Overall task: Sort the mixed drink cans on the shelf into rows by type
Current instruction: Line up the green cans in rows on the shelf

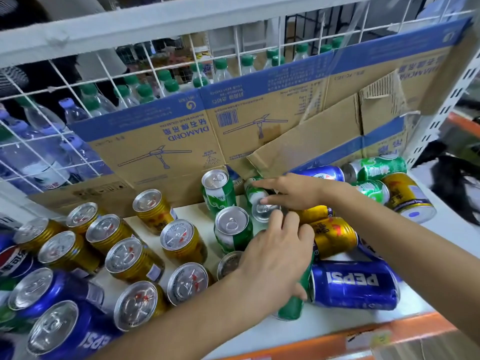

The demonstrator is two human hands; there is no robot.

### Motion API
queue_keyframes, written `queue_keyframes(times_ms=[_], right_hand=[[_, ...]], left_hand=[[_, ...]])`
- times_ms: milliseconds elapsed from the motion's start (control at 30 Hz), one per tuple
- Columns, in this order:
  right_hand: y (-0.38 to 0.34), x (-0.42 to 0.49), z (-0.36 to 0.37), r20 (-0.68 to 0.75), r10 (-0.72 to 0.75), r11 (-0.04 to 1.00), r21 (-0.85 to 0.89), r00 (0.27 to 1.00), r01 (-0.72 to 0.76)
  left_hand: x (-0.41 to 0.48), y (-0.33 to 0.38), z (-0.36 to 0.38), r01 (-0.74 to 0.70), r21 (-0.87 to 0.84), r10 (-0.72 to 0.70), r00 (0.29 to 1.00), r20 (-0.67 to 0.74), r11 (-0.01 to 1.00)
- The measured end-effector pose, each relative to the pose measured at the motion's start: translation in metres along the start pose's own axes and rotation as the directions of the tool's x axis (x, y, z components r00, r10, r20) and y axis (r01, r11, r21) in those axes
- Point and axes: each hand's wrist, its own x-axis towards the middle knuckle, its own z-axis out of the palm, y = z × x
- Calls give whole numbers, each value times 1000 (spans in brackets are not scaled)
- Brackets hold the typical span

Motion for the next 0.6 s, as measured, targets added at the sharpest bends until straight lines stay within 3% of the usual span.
queue_keyframes(times_ms=[167,367,600], right_hand=[[-6,0,-9,-80,61,985,165,995,-48],[-11,-2,-11,-112,212,952,247,971,-179],[-25,-1,-4,-165,449,863,332,878,-379]], left_hand=[[-7,-5,6,-9,-40,3,987,-161,999],[-22,-8,5,-69,-21,62,970,-235,997],[-32,-18,10,-141,13,139,948,-286,990]])
